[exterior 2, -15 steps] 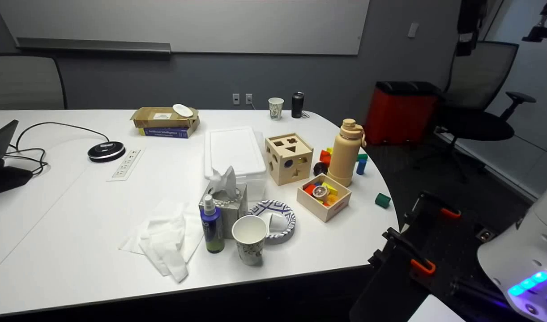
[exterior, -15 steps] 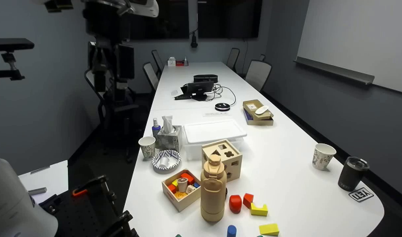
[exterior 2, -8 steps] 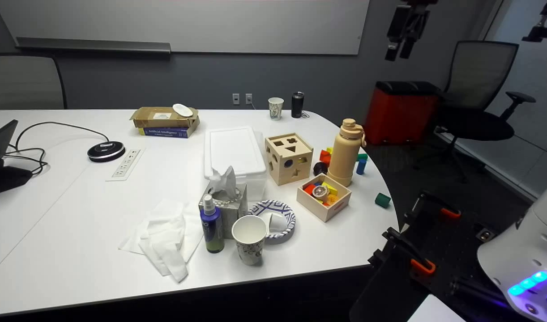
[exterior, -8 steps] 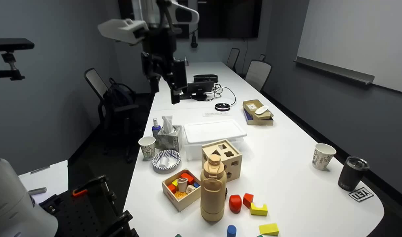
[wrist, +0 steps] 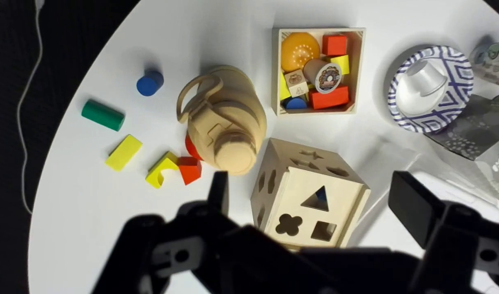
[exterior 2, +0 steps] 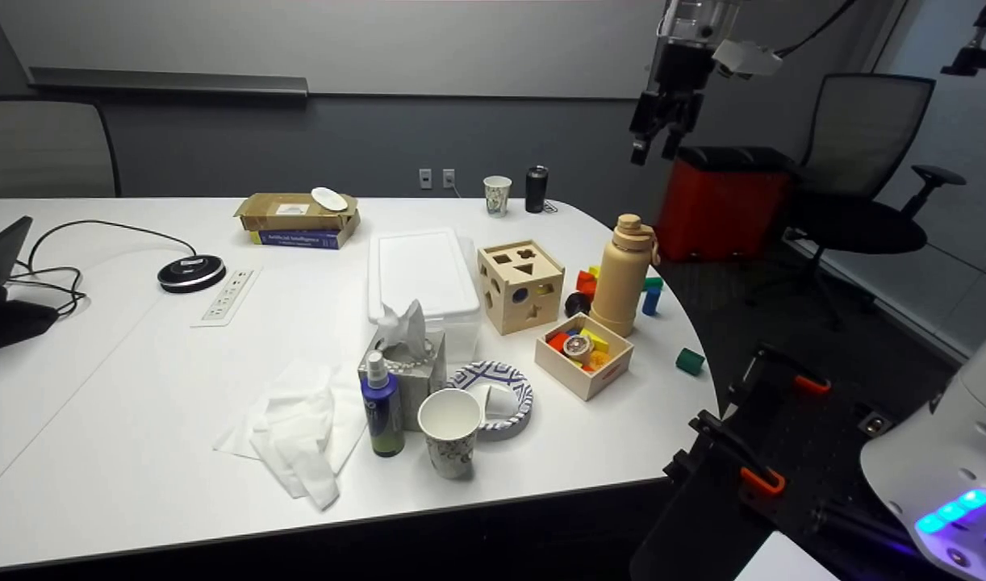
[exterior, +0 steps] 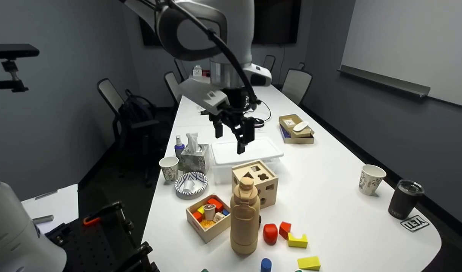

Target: Twist the lid of the bottle anticlockwise

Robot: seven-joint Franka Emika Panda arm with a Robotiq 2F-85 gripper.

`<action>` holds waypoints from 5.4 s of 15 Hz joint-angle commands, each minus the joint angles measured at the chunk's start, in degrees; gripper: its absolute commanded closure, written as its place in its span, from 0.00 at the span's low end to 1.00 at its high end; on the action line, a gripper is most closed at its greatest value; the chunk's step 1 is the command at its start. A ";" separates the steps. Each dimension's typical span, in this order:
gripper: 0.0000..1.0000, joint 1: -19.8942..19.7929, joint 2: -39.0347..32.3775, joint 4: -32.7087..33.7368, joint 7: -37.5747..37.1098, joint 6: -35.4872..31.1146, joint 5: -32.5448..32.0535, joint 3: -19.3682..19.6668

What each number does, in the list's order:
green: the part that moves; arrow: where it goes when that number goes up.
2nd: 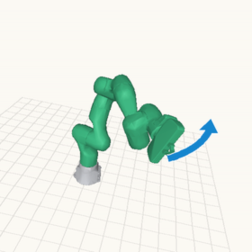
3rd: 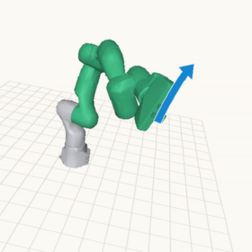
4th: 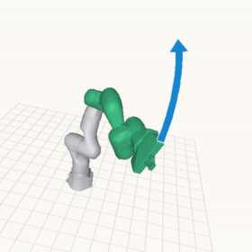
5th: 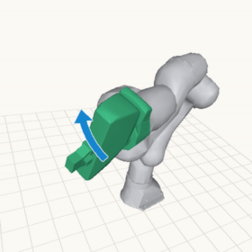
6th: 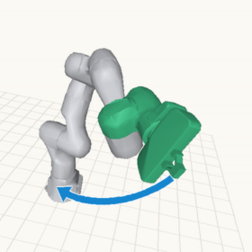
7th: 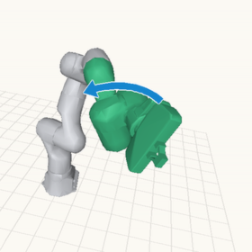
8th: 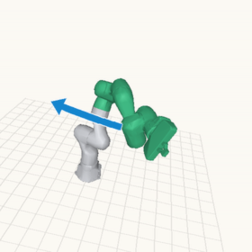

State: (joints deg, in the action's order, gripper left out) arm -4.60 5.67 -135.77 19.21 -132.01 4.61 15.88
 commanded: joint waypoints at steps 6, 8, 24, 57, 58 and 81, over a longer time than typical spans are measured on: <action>0.00 -5.19 -16.43 8.47 0.51 -5.98 0.15 -3.15; 0.00 -5.91 -18.69 9.59 0.27 -6.22 0.06 -4.13; 0.79 -7.25 -23.92 11.88 -0.89 -5.40 -2.77 -6.36; 0.54 -6.47 -26.82 17.00 14.20 5.12 -17.53 -10.59; 0.54 -6.47 -26.82 17.01 14.20 5.13 -17.53 -10.59; 0.00 -6.18 -25.73 15.86 12.46 1.37 -18.29 -10.23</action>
State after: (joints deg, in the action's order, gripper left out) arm -10.71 -21.37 -118.92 33.14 -129.16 -12.75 5.75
